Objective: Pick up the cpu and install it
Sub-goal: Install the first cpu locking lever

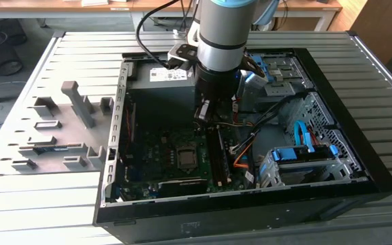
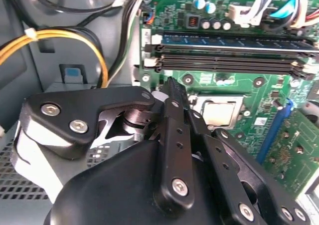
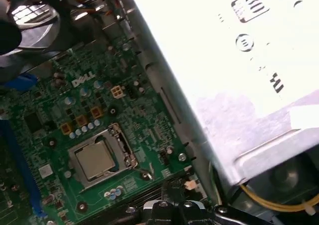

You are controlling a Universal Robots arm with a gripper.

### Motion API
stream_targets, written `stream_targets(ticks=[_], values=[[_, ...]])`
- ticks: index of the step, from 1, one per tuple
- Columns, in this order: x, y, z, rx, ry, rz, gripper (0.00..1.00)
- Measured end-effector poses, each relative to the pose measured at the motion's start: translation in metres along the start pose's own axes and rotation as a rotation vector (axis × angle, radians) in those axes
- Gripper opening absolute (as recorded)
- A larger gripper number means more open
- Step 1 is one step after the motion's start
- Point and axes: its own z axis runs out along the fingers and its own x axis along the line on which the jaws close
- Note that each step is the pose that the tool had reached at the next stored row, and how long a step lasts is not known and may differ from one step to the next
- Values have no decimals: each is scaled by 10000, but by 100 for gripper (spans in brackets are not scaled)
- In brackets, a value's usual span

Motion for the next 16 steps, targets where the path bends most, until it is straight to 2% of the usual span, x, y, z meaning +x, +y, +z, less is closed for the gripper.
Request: stream_targets(ticks=[3,10,13,16], values=[[-22,34,0,0,2,-1,10],[16,115,6,1,0,0,10],[56,125,8,1,1,0,10],[132,110,11,-6,-13,-1,10]])
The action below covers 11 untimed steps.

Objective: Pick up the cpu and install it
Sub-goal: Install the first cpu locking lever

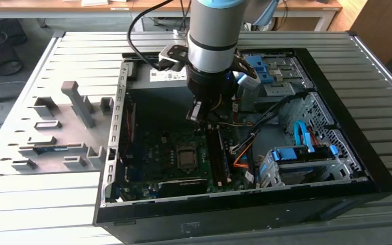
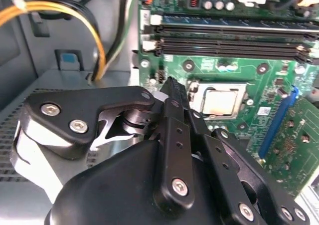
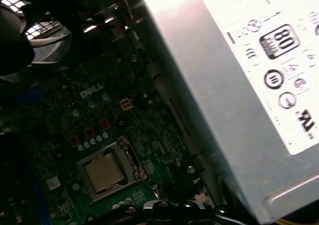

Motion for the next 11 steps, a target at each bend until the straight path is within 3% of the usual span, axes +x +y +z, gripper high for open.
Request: stream_targets(ticks=[2,4,6,8,9,11], values=[[46,-9,1,-32,-64,-3,10],[80,-16,2,-104,-210,-12,10],[107,-22,3,-230,-466,-26,10],[133,-29,3,-378,-768,-43,10],[150,-35,4,-411,-835,-47,10],[196,-51,5,-415,-844,-47,10]])
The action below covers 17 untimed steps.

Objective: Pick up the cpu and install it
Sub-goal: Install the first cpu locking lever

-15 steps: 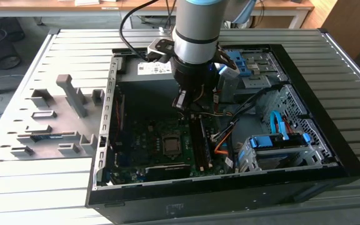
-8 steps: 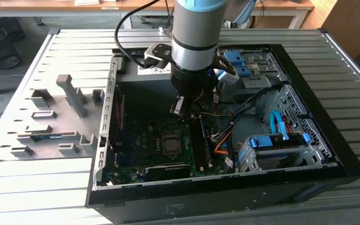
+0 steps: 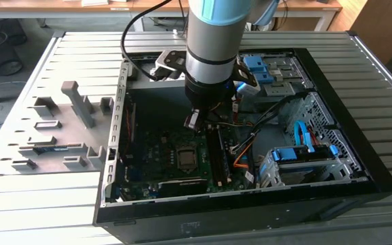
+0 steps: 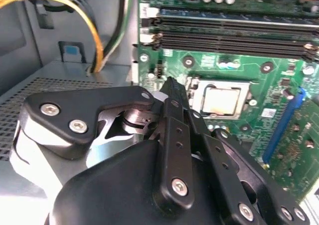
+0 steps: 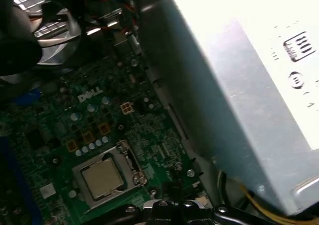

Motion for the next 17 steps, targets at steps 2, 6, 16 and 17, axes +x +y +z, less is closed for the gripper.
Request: stream_targets(ticks=[2,6,16,17], values=[[37,-16,-3,0,0,0,10],[102,-44,-8,0,0,-2,10],[203,-90,-7,16,89,-303,10],[203,-90,-2,21,116,-421,10]])
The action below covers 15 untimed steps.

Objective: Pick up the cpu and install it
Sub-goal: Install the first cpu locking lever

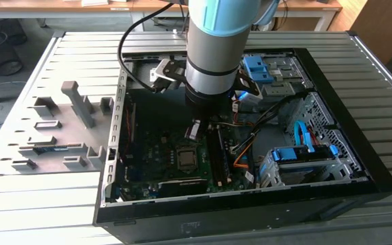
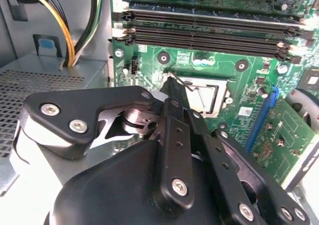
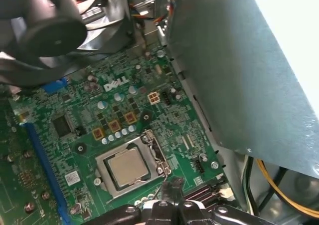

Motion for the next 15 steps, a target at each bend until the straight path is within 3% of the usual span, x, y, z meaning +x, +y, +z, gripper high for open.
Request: stream_targets(ticks=[11,15], values=[[1,-4,42,26,247,-1127,10],[-1,-21,46,28,259,-1158,10]])
